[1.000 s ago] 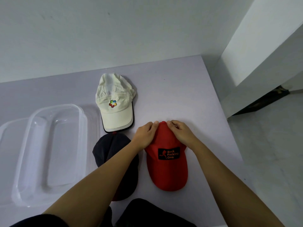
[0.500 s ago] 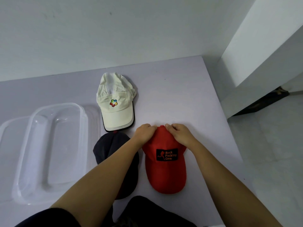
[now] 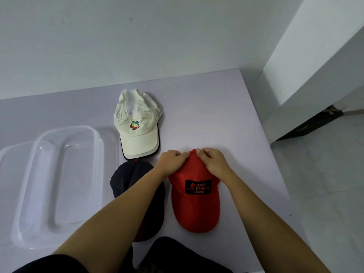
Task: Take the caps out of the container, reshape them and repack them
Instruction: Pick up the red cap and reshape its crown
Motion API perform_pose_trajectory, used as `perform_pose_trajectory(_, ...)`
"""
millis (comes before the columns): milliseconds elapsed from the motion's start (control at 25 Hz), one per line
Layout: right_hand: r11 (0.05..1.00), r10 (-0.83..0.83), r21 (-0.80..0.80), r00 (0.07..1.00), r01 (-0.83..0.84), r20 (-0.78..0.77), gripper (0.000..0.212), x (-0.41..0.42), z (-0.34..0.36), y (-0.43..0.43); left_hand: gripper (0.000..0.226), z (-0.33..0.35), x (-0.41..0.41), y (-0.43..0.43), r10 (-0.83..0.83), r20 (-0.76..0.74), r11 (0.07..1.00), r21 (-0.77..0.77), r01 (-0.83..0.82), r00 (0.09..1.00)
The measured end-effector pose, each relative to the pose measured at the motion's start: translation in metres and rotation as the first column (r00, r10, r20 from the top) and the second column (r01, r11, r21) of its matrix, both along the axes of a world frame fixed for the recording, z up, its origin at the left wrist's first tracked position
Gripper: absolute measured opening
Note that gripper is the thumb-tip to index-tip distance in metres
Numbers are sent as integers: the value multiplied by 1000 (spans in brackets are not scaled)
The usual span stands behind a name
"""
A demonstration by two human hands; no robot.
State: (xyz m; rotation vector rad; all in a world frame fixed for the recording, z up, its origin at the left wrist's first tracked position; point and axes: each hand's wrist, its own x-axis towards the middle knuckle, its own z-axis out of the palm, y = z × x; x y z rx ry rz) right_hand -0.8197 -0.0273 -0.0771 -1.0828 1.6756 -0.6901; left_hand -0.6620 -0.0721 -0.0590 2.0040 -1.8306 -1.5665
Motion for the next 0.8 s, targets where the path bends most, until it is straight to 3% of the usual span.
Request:
perform_pose_trajectory(120,998,-29,-52,998,26,-61,30,-1,1,-1,36,3,-1,-2,-24,-39,995,-98,20,999)
perform_pose_trajectory(240,997,-44,-64,997,40,-58,31,-3,3,-1,33,0,2,-2,-14,-151,996,-90,0,988)
perform_pose_trajectory(520,996,-26,-85,1000,25,-10,33,-1,6,-2,48,-1,2,-4,32,-260,980,198,21,965)
perform_pose_trajectory(640,997,-16,-72,999,20,51,28,-3,9,0,41,3,7,-8,-5,-338,937,326,122,941)
perform_pose_trajectory(800,999,-39,-33,993,43,114,30,-5,12,5,23,7,9,-9,-69,-413,917,331,220,908)
